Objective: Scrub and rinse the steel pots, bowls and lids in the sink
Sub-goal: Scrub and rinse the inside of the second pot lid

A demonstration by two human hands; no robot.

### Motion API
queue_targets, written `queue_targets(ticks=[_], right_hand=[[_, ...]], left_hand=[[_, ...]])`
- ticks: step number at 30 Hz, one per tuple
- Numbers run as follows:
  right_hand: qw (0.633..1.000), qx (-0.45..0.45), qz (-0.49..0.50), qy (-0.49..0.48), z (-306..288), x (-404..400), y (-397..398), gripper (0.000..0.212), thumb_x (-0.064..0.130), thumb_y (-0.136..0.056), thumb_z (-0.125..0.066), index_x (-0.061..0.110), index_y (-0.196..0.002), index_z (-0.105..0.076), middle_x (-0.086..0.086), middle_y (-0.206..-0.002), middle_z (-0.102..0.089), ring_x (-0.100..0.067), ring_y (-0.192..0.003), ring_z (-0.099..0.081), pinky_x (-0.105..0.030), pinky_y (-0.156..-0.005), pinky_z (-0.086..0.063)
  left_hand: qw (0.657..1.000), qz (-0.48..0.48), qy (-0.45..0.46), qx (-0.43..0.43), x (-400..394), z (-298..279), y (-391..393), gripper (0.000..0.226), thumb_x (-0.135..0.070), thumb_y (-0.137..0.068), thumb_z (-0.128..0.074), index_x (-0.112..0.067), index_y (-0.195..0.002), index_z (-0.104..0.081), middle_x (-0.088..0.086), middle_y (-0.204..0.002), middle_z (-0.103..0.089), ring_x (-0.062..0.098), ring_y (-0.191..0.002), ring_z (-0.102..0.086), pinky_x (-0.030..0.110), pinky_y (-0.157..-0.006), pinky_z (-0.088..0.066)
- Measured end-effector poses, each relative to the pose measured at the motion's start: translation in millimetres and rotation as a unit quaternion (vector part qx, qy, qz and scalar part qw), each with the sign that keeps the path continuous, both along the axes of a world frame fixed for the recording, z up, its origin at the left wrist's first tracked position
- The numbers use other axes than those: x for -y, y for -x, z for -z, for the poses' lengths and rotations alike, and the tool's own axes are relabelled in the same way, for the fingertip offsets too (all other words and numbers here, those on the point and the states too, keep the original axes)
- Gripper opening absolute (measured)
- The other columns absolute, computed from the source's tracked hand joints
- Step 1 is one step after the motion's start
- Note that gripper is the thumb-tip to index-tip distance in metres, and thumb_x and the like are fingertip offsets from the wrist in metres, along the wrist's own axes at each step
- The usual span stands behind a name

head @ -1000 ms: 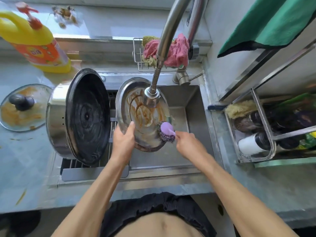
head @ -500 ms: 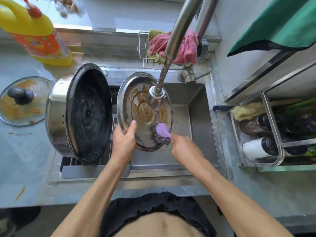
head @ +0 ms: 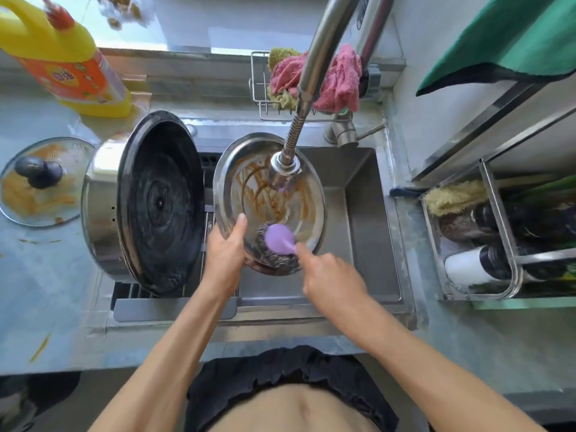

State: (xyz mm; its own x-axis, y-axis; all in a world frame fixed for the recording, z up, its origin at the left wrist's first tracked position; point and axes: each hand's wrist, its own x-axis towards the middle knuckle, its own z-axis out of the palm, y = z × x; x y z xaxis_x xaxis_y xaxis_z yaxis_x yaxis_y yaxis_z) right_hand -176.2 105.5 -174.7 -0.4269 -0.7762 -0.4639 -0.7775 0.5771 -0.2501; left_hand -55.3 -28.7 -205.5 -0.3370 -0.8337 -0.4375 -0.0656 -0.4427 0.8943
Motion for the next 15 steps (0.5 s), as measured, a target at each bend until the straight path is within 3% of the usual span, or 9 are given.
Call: queue_targets(ticks=[4,8,11,15], right_hand=[[0.998,-0.021,0.051,-0.01,5.0,-3.0,22.2,0.056,0.002,-0.09,-0.039,0.021,-0.143,-0.036,-0.018,-0.095,-0.062,-0.038,-0.083,-0.058,-0.037,-0.063,-0.037],[0.999,0.019,-0.006,0.043,1.5,-3.2,6.7,0.055,0.008,-0.095,-0.039,0.034,-0.143,-0.038,-0.009,-0.077,-0.05,-0.034,-0.067,-0.048,-0.037,-0.057,-0.037],[0.995,-0.007,0.101,0.011,8.1,0.7,34.5,0.045,0.007,-0.093,-0.038,0.023,-0.134,-0.046,-0.013,-0.094,-0.061,-0.037,-0.083,-0.058,-0.04,-0.065,-0.044],[0.997,0.053,0.031,0.055,7.7,3.4,9.0,0.051,0.007,-0.093,-0.041,0.034,-0.136,-0.044,-0.005,-0.078,-0.054,-0.029,-0.065,-0.049,-0.033,-0.057,-0.033]], left_hand=[[1.0,0.02,-0.013,0.002,-2.1,0.1,-0.8,0.015,-0.018,-0.104,-0.055,-0.025,-0.11,-0.068,-0.003,-0.109,-0.076,0.017,-0.108,-0.071,0.039,-0.097,-0.055],[0.998,0.037,-0.049,-0.003,-0.1,-1.6,-1.8,0.016,-0.022,-0.105,-0.053,-0.023,-0.111,-0.068,0.003,-0.11,-0.076,0.021,-0.107,-0.072,0.043,-0.097,-0.056],[0.996,0.055,-0.064,-0.015,-4.3,-2.8,-1.7,0.018,-0.021,-0.105,-0.052,-0.023,-0.114,-0.067,0.003,-0.113,-0.076,0.019,-0.107,-0.072,0.038,-0.094,-0.056],[0.995,0.038,-0.083,-0.031,-6.1,-5.2,1.3,0.018,-0.02,-0.106,-0.051,-0.022,-0.111,-0.068,0.004,-0.108,-0.077,0.021,-0.104,-0.073,0.037,-0.087,-0.058]])
